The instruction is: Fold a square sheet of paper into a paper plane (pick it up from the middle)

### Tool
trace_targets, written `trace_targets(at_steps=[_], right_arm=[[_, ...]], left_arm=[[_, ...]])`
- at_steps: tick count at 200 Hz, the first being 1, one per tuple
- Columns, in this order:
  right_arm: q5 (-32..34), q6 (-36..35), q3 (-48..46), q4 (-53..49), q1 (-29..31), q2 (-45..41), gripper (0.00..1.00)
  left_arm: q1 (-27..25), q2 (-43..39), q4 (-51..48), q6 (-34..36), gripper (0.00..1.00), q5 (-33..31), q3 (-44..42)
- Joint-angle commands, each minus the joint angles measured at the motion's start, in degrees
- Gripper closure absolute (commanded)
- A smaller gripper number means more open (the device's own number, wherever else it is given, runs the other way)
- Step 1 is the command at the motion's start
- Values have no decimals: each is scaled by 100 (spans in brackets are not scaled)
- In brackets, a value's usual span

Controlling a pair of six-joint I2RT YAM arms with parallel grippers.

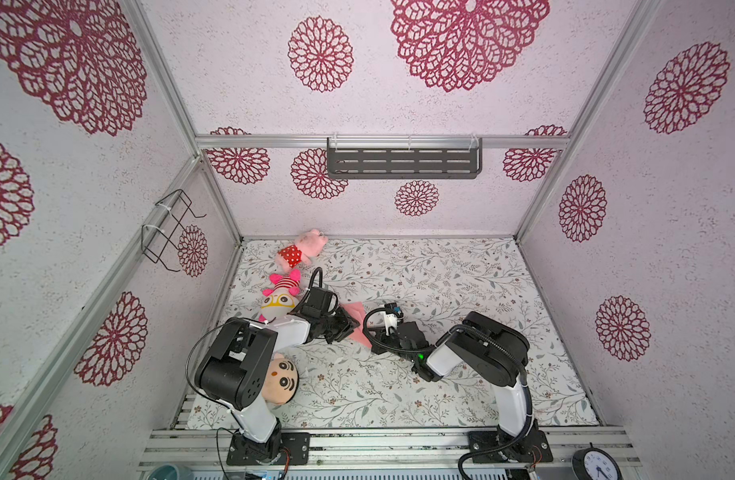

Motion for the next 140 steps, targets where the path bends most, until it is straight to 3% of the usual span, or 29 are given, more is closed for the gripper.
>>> trace_targets(at_steps=[1, 65, 140], right_arm=[[-92, 233, 31, 335, -56, -2, 98], [-128, 286, 17, 248, -91, 17, 95], [-150, 12, 27, -146, -143, -130, 79]], left_arm=[[-30, 135, -101, 151, 66, -56, 160], [-34, 335, -636, 125, 61, -285, 332], [-53, 608, -1762, 67, 58, -692, 616]])
